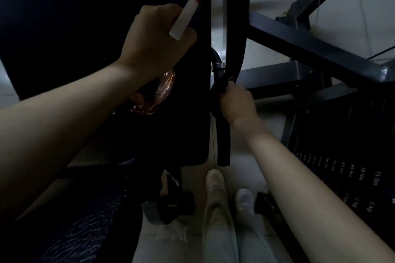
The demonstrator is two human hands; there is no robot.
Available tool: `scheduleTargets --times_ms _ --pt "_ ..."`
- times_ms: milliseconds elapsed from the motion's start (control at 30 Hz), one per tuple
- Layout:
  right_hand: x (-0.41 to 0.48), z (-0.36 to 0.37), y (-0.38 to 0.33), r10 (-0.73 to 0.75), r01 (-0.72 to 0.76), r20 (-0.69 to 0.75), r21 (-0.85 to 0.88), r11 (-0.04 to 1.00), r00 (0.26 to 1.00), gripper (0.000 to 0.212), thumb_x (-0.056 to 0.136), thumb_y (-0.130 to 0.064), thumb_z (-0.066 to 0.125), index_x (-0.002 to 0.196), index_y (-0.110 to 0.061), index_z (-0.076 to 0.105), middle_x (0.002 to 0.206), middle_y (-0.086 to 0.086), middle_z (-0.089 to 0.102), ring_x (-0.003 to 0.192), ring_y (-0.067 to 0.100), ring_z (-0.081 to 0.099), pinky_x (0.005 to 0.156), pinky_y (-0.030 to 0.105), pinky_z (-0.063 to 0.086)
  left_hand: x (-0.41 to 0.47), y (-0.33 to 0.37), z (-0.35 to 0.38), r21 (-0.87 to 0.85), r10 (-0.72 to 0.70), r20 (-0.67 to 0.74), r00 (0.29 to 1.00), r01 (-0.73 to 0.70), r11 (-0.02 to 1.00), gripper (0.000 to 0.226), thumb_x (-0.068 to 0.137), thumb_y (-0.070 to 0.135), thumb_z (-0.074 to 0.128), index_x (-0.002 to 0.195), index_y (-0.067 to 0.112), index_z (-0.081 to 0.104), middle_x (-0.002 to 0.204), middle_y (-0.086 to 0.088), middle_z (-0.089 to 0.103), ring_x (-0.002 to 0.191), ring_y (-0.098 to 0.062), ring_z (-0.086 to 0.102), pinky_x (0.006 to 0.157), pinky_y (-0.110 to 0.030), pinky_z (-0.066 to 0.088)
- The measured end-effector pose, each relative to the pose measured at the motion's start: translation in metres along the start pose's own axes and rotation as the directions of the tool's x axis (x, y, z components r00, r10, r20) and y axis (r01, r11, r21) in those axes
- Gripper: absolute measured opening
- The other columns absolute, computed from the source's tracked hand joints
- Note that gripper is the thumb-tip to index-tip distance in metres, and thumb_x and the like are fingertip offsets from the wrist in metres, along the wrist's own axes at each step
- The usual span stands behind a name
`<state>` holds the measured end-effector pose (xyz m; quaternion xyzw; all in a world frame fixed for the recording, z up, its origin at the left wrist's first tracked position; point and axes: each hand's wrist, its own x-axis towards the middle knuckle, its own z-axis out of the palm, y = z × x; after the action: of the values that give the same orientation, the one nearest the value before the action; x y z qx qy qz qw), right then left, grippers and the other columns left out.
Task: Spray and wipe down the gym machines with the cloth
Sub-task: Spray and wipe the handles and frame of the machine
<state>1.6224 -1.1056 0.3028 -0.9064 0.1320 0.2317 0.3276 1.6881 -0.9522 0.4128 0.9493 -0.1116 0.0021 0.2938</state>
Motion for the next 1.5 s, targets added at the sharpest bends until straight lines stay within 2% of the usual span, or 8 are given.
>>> scheduleTargets --times_ms 300,467,633,767,933,1167,1300,1500 --pt "-0.052 0.029 0.035 0.084 -0.086 0.163 0.009 0.996 0.983 0.031 0.094 -0.010 0.047 0.121 0.005 0.045 0.121 0.024 0.055 0.113 0.038 0.053 0.082 0.035 0.040 0.001 -0.005 0.003 0.030 0.018 -0.011 1.000 -0.017 0.999 0.032 0.077 0.036 0.047 0.069 0.006 0.053 0.067 -0.011 0.060 0.059 -0.028 0.057 0.055 -0.044 0.047" --pt "-0.055 0.042 0.049 0.157 -0.088 0.352 -0.205 0.975 0.923 0.033 0.096 -0.017 0.046 0.123 -0.002 0.053 0.123 0.018 0.059 0.116 0.032 0.055 0.086 0.032 0.045 0.002 -0.005 0.004 0.079 0.016 0.012 1.000 -0.017 0.997 0.039 0.075 0.041 0.042 0.076 0.006 0.058 0.073 -0.010 0.064 0.062 -0.028 0.060 0.058 -0.043 0.050" --pt "-0.064 0.053 0.057 0.087 -0.130 0.385 0.088 0.988 0.919 0.023 0.095 -0.017 0.050 0.115 -0.007 0.056 0.108 0.011 0.062 0.114 0.031 0.054 0.082 0.028 0.038 -0.001 0.002 0.004 0.067 0.020 0.011 1.000 -0.021 0.998 0.032 0.076 0.034 0.044 0.073 0.005 0.058 0.070 -0.012 0.063 0.061 -0.031 0.059 0.055 -0.042 0.047" --pt "-0.078 0.054 0.066 0.211 -0.284 0.351 0.170 0.944 0.912 0.025 0.085 -0.022 0.063 0.107 -0.012 0.060 0.104 0.008 0.064 0.101 0.026 0.061 0.075 0.027 0.044 -0.004 0.006 0.003 0.078 -0.005 0.017 1.000 0.004 0.997 0.028 0.077 0.033 0.045 0.074 0.008 0.058 0.070 -0.010 0.063 0.061 -0.030 0.059 0.054 -0.037 0.047" --pt "-0.093 0.065 0.070 0.270 -0.383 0.400 0.235 0.893 0.876 0.028 0.080 -0.030 0.070 0.070 -0.030 0.044 0.076 -0.008 0.053 0.075 0.011 0.054 0.072 0.025 0.046 -0.002 0.010 0.001 0.074 -0.043 0.005 0.999 0.043 0.996 0.025 0.077 0.030 0.048 0.076 0.007 0.059 0.073 -0.011 0.065 0.065 -0.031 0.061 0.055 -0.034 0.043" --pt "-0.095 0.063 0.079 0.274 -0.427 0.512 0.209 0.880 0.814 0.031 0.064 -0.047 0.068 0.083 -0.023 0.062 0.086 0.004 0.072 0.083 0.022 0.069 0.078 0.038 0.057 -0.011 0.013 -0.005 0.099 -0.095 0.037 0.995 0.091 0.991 0.029 0.077 0.031 0.047 0.088 0.008 0.061 0.083 -0.008 0.067 0.074 -0.028 0.063 0.067 -0.041 0.051" --pt "-0.122 0.050 0.072 0.280 -0.366 0.488 0.088 0.926 0.827 0.022 0.078 -0.029 0.065 0.093 -0.013 0.064 0.089 0.007 0.066 0.087 0.024 0.064 0.074 0.033 0.053 -0.016 0.021 -0.017 -0.069 -0.195 0.129 0.972 0.205 0.976 0.014 0.087 0.018 0.056 0.100 0.012 0.058 0.092 -0.003 0.063 0.081 -0.021 0.062 0.072 -0.037 0.049" --pt "-0.147 0.039 0.069 0.355 -0.480 0.391 0.290 0.828 0.849 0.016 0.087 -0.025 0.061 0.095 -0.010 0.061 0.094 0.006 0.064 0.093 0.025 0.062 0.086 0.040 0.052 -0.036 0.029 -0.036 -0.219 -0.097 0.213 0.972 0.144 0.965 0.030 0.082 0.019 0.060 0.111 0.017 0.053 0.102 0.000 0.057 0.092 -0.019 0.058 0.072 -0.032 0.044"
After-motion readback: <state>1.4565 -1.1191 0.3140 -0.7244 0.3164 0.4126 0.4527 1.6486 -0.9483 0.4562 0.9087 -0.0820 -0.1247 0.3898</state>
